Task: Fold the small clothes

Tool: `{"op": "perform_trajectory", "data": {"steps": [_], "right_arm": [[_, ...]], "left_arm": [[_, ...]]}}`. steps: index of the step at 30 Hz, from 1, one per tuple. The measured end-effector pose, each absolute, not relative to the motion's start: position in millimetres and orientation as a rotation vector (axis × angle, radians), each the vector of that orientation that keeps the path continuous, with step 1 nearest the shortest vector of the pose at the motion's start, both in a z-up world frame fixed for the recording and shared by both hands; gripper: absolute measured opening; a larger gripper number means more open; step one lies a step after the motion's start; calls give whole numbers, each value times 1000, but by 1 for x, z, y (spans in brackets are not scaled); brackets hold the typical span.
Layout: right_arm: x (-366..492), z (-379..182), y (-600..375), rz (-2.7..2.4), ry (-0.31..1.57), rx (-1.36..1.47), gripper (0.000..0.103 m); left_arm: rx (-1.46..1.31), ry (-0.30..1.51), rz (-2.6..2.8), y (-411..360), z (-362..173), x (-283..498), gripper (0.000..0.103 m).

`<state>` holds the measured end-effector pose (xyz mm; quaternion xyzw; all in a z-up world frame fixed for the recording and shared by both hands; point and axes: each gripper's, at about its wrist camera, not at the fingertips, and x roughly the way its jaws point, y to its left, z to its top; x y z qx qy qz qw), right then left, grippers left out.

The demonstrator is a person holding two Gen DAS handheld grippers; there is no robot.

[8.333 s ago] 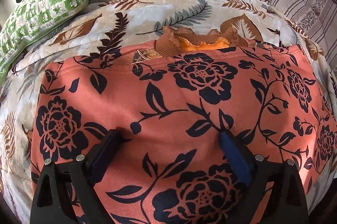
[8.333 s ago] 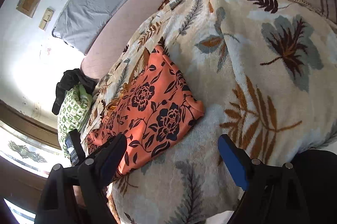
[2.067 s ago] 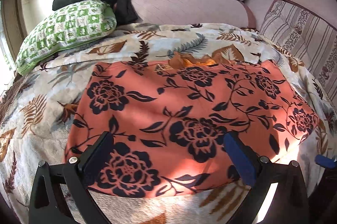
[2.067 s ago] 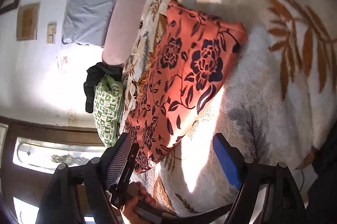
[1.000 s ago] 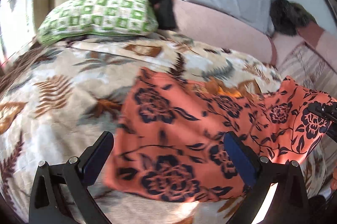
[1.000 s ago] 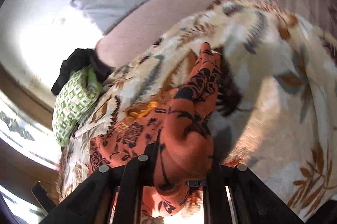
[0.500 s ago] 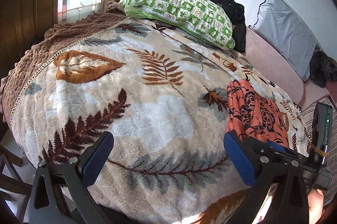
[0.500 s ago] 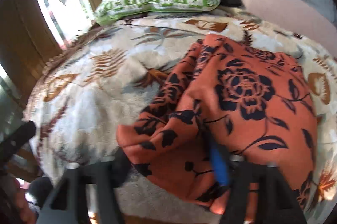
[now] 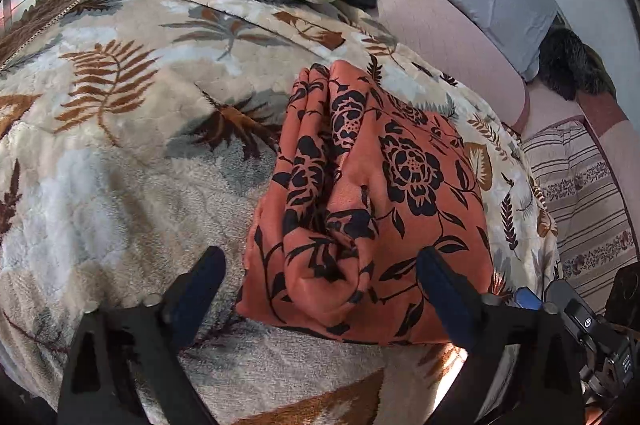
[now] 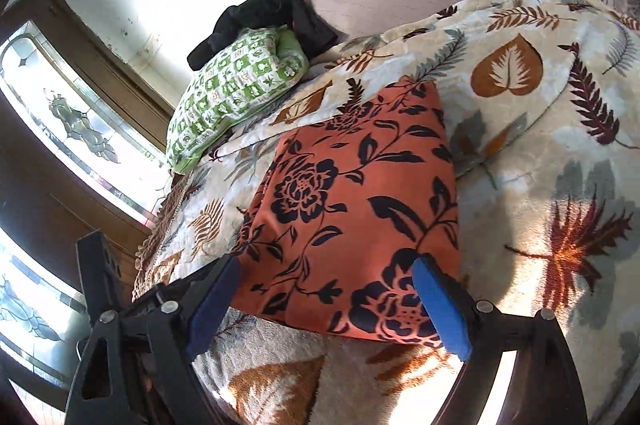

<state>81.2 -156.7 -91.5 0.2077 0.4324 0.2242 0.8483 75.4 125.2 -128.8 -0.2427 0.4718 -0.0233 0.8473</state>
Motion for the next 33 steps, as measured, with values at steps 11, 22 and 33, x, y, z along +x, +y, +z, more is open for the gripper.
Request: {"op": "perform_trajectory", "data": {"steps": [11,22,33], "right_arm": [[104,-120,-178,497,980,544,90],[158,-124,-207,541,987,706,90],[255,-197,-210,539,1220,936,90]], "left_arm": [[-513,1008,33,138,-156,52,25],[-278,878,29,125,-66,74,62],[-225,1072,33,105,-143,163,68]]}}
